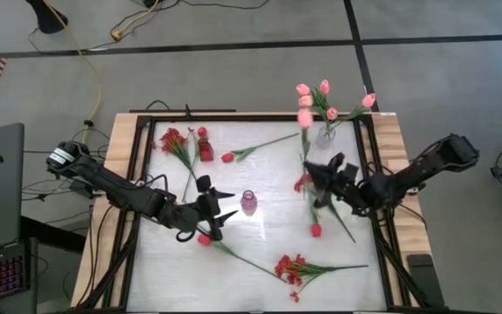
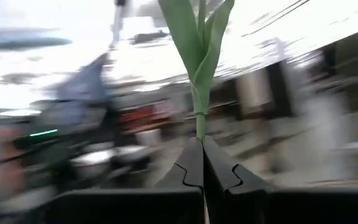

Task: Sort flowers into vase by color
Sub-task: Put the pink flower into the transparent vase

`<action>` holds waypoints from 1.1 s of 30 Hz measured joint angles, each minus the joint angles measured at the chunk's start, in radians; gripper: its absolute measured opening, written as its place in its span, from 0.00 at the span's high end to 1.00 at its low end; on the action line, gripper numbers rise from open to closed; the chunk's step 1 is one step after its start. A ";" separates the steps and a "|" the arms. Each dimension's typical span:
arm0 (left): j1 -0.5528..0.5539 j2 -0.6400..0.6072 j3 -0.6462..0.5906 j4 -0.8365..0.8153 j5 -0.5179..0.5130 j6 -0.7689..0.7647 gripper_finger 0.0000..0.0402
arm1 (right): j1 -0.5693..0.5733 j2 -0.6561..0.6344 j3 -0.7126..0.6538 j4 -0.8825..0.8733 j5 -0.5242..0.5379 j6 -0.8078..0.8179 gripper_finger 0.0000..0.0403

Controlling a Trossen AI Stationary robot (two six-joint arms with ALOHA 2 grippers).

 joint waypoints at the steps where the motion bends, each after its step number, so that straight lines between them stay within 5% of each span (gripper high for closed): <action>1: 0.000 0.008 0.000 0.056 0.002 0.019 0.47 | -0.010 -0.002 -0.001 -0.037 -0.069 0.079 0.95; 4: 0.003 0.058 0.000 0.294 0.090 0.125 0.47 | -0.033 0.032 0.018 -0.089 -0.224 0.260 0.95; 8: 0.007 0.191 0.000 0.659 0.282 0.268 0.47 | -0.032 0.134 0.095 -0.082 -0.299 0.316 0.95; 14: 0.023 0.332 0.000 0.989 0.189 0.303 0.47 | -0.015 0.249 0.225 -0.079 -0.466 0.306 0.95; 24: 0.090 0.339 0.005 1.034 0.498 0.084 0.47 | -0.011 0.344 0.320 -0.086 -0.509 0.206 0.95; 33: 0.114 0.338 0.005 0.993 0.487 0.033 0.47 | -0.026 0.403 0.371 -0.094 -0.513 0.202 0.95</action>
